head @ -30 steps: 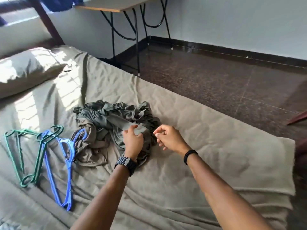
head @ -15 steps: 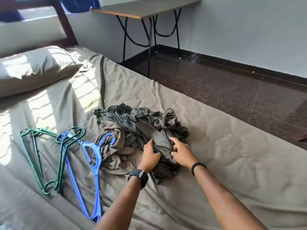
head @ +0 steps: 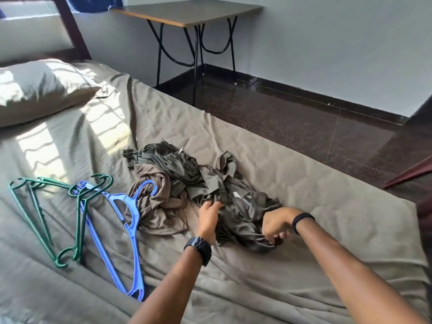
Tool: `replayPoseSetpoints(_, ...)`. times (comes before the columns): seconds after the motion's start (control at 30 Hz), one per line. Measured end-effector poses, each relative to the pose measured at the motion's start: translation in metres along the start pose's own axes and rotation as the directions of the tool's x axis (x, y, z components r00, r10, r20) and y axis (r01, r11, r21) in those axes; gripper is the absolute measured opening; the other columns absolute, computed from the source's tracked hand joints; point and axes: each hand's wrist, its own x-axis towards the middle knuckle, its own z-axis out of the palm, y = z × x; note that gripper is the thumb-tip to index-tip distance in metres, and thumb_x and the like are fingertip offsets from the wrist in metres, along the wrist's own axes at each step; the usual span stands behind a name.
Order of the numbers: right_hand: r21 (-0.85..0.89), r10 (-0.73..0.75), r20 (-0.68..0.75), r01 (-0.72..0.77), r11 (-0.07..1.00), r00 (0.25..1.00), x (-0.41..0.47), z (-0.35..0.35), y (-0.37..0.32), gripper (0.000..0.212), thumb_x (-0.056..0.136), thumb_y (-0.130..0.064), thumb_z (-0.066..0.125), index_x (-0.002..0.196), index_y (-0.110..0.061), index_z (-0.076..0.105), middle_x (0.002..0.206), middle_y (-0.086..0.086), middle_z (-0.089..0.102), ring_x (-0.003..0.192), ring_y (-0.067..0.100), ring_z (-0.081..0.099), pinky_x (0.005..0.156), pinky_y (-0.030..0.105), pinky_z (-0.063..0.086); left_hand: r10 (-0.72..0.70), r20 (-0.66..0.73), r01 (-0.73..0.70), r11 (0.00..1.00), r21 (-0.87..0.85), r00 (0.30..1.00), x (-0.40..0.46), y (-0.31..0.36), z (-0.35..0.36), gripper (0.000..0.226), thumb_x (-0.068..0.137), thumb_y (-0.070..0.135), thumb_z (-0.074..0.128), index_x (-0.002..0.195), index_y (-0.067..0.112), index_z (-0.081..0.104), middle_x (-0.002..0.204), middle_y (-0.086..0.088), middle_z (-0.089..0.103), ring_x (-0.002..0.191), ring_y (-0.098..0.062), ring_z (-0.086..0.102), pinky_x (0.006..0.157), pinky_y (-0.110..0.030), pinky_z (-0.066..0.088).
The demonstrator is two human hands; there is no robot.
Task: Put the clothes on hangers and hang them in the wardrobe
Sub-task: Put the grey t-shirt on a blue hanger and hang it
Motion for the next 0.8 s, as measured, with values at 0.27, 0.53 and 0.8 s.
replayPoseSetpoints(0.27, 0.053, -0.220, -0.779, 0.412, 0.910, 0.587, 0.007, 0.016, -0.021, 0.065, 0.076, -0.010, 0.061, 0.137, -0.018, 0.040, 0.144, 0.010, 0.031, 0.134, 0.026, 0.035, 0.109, 0.030, 0.030, -0.054, 0.214, 0.061, 0.998, -0.024, 0.975, -0.056, 0.008, -0.007, 0.031, 0.093, 0.020, 0.046, 0.065, 0.011, 0.058, 0.043, 0.004, 0.051, 0.035, -0.006, 0.044, 0.037, -0.015, 0.032)
replayPoseSetpoints(0.53, -0.001, -0.093, -0.539, 0.110, 0.994, 0.837, 0.012, 0.038, -0.010, 0.018, 0.085, -0.014, 0.051, 0.103, -0.013, 0.053, 0.123, 0.014, 0.056, 0.111, 0.031, 0.056, 0.083, 0.034, 0.046, 0.135, 0.069, -0.150, 0.804, 0.576, 0.988, -0.051, -0.004, -0.033, 0.041, 0.082, 0.026, 0.070, 0.110, 0.017, 0.041, 0.112, -0.008, 0.060, 0.104, -0.025, 0.058, 0.095, -0.040, 0.048)
replayPoseSetpoints(0.8, 0.569, -0.062, -0.505, 0.387, 0.726, 0.861, -0.085, 0.020, 0.042, 0.015, 0.093, -0.018, 0.058, 0.103, -0.010, 0.065, 0.071, 0.001, 0.065, 0.048, 0.007, 0.056, 0.036, 0.020, 0.037, 0.348, 0.235, -0.396, 0.526, 0.753, 0.908, -0.086, 0.012, 0.009, 0.078, 0.084, 0.033, 0.066, 0.149, 0.022, 0.024, 0.154, -0.013, 0.017, 0.143, -0.027, 0.017, 0.116, -0.031, 0.016)
